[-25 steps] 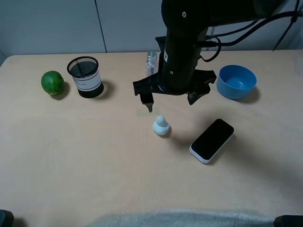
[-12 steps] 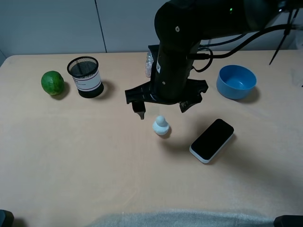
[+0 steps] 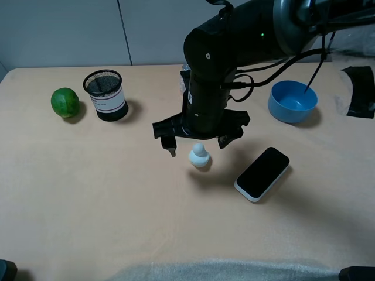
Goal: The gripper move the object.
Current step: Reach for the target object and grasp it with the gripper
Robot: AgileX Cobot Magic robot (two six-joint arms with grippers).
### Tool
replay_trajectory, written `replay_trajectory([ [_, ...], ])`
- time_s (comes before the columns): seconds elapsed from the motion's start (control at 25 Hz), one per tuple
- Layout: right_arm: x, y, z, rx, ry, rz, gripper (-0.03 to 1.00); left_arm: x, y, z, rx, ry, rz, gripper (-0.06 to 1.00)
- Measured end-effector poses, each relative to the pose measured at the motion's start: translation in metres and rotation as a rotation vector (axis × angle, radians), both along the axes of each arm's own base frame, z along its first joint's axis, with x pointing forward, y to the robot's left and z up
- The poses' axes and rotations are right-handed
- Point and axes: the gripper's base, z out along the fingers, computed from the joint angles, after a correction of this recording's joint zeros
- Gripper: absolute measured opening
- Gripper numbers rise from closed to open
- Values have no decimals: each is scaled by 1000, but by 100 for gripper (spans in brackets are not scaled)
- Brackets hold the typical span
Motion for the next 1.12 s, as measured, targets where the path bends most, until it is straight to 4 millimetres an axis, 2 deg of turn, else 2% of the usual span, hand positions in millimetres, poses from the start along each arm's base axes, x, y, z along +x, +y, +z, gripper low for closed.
replay_trajectory([
  [0.16,1,1,-1,12,-10,0,69,0,0,0,0,0,0,80],
  [0.64,2,3,-27,-35,28,18,69,0,0,0,0,0,0,80],
  [1.12,4,5,-37,-30,22,22,69,0,0,0,0,0,0,80],
])
